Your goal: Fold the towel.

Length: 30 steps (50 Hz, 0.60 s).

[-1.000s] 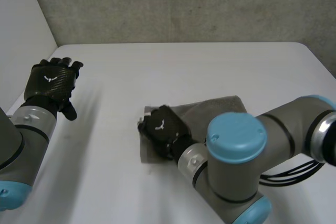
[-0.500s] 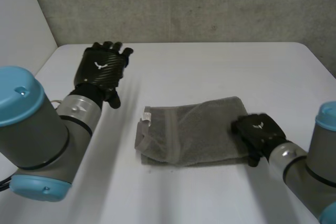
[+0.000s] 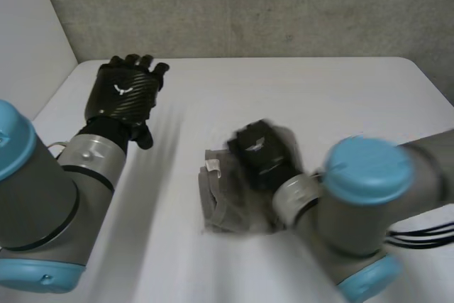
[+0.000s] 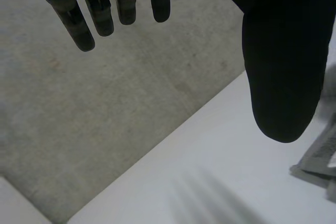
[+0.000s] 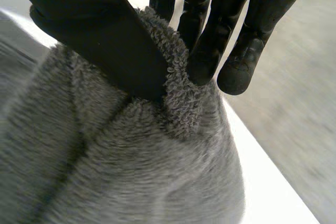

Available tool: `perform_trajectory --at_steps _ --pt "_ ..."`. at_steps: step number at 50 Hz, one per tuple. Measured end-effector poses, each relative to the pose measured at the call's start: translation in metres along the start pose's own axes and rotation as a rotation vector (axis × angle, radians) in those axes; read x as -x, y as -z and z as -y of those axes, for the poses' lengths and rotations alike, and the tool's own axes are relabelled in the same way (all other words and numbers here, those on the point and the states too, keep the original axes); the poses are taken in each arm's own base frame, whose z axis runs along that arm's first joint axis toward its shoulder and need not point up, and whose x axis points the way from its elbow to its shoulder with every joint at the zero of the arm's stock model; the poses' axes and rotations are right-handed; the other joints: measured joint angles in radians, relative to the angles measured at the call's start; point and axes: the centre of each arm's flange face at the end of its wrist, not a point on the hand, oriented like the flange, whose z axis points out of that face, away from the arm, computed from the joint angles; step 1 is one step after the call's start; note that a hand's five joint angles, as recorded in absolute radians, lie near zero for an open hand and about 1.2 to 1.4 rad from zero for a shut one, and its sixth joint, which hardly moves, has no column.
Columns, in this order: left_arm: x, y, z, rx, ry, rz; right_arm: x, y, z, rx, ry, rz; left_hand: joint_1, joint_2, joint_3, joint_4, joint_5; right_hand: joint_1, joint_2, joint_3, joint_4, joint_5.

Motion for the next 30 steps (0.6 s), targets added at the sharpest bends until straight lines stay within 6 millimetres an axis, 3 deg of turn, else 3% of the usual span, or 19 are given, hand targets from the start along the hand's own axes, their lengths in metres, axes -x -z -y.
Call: perform_trajectory --at_steps 2,4,7,8,9,11,12,13,15,16,20,26,30 --pt "0.005 0.001 0.000 0.004 0.000 0.016 0.038 0.001 0.002 0.000 0.053 0.101 0.000 0.000 0.000 0.000 0.000 0.000 0.000 0.000 0.000 0.000" --pt "0.007 0.002 -0.001 0.008 0.000 0.026 0.057 0.003 0.000 0.010 0.087 0.152 0.000 0.000 0.000 0.000 0.000 0.000 0.000 0.001 0.000 0.000" --pt "0.010 0.002 -0.003 0.013 0.002 0.033 0.071 0.006 -0.004 0.026 0.126 0.193 0.000 0.000 0.000 0.000 0.000 -0.010 -0.020 -0.010 -0.010 -0.007" --pt "0.010 0.002 -0.003 0.014 0.003 0.034 0.073 0.006 -0.004 0.030 0.134 0.200 0.000 0.000 0.000 0.000 0.000 -0.167 -0.315 -0.316 -0.320 -0.234" --pt "0.010 0.002 -0.004 0.015 0.004 0.035 0.074 0.007 -0.004 0.032 0.137 0.201 0.000 0.000 0.000 0.000 0.000 -0.219 -0.396 -0.412 -0.428 -0.291" --pt "0.010 0.002 -0.004 0.015 0.004 0.035 0.074 0.007 -0.004 0.032 0.137 0.201 0.000 0.000 0.000 0.000 0.000 -0.219 -0.396 -0.412 -0.428 -0.291" --pt "0.010 0.002 -0.004 0.014 0.006 0.034 0.070 0.009 0.001 0.026 0.125 0.189 0.000 0.000 0.000 0.000 0.000 -0.256 -0.424 -0.451 -0.472 -0.323" --pt "0.010 0.001 -0.004 0.013 0.008 0.032 0.056 0.012 0.009 0.014 0.081 0.157 0.000 0.000 0.000 0.000 0.000 -0.703 -0.907 -0.920 -0.963 -0.769" --pt "0.009 0.000 -0.003 0.007 0.011 0.030 0.052 0.013 0.012 0.010 0.065 0.146 0.000 0.000 0.000 0.000 0.000 -0.740 -0.957 -0.990 -1.011 -0.820" --pt "0.009 -0.001 -0.002 0.003 0.014 0.029 0.037 0.014 0.016 0.005 0.016 0.110 0.000 0.000 0.000 0.000 0.000 -0.784 -1.009 -1.086 -1.096 -0.909" --pt "0.000 -0.009 0.004 -0.021 0.051 0.007 -0.015 0.021 0.022 -0.001 -0.159 -0.018 0.000 0.000 0.000 0.000 0.000 -0.784 -1.011 -1.113 -1.106 -0.925" --pt "-0.032 -0.020 0.012 -0.046 0.165 -0.076 -0.069 0.033 0.013 0.026 -0.367 -0.165 0.000 0.000 0.000 0.000 0.000 -0.784 -1.011 -1.113 -1.106 -0.925" --pt "-0.058 -0.025 0.009 -0.028 0.226 -0.140 -0.091 0.039 -0.001 0.076 -0.462 -0.224 0.000 0.000 0.000 0.000 0.000 -0.784 -1.011 -1.113 -1.106 -0.925"
